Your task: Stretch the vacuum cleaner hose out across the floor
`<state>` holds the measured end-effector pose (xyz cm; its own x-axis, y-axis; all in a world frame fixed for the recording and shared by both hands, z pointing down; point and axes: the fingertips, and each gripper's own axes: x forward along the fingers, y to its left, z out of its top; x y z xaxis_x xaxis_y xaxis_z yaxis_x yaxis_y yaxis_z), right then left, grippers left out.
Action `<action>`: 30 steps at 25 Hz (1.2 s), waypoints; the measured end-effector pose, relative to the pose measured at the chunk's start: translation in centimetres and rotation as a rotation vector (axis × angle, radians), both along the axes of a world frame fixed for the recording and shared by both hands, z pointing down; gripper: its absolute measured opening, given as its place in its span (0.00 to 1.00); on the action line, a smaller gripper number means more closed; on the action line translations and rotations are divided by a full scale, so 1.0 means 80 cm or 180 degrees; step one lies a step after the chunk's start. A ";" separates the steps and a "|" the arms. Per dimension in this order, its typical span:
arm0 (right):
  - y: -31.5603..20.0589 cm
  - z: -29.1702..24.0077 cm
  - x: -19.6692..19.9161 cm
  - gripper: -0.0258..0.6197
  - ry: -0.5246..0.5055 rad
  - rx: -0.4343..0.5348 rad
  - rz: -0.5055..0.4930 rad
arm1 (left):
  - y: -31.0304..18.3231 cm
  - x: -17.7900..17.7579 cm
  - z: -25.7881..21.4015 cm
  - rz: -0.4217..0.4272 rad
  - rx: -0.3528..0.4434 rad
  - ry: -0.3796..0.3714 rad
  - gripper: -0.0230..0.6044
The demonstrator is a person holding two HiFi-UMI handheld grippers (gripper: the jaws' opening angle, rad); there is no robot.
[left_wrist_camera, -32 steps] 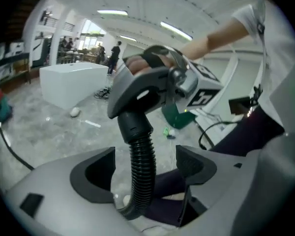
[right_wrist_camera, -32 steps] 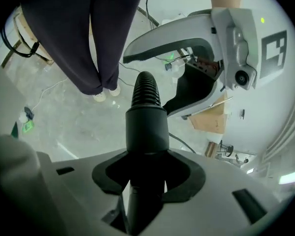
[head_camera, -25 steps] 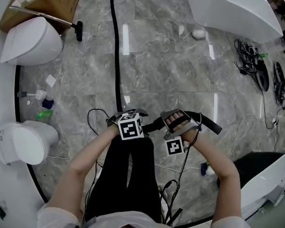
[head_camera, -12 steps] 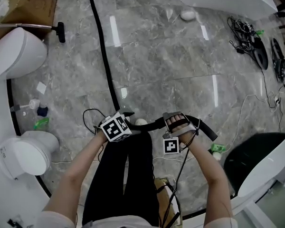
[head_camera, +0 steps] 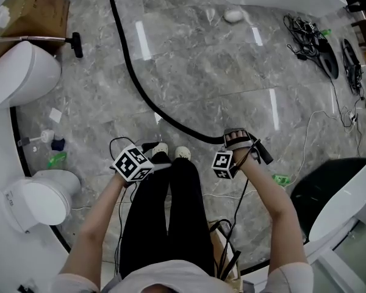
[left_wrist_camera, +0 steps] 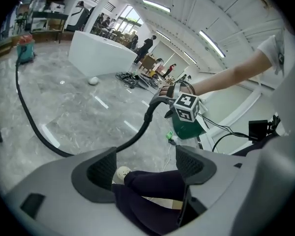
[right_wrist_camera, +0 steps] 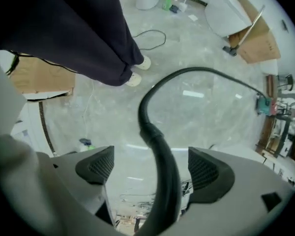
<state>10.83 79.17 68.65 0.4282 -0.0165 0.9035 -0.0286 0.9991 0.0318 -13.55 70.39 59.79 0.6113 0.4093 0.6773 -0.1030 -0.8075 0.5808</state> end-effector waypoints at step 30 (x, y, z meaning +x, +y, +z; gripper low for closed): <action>-0.104 -0.371 -0.111 0.06 -0.3161 0.2416 0.3695 | -0.046 0.068 -0.287 -0.1179 0.1551 0.1117 0.05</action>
<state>1.92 70.87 38.95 -0.1561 -0.6457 0.7474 -0.9774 0.2104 -0.0224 -8.08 66.69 36.82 0.8677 -0.1678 0.4679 -0.2941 -0.9322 0.2111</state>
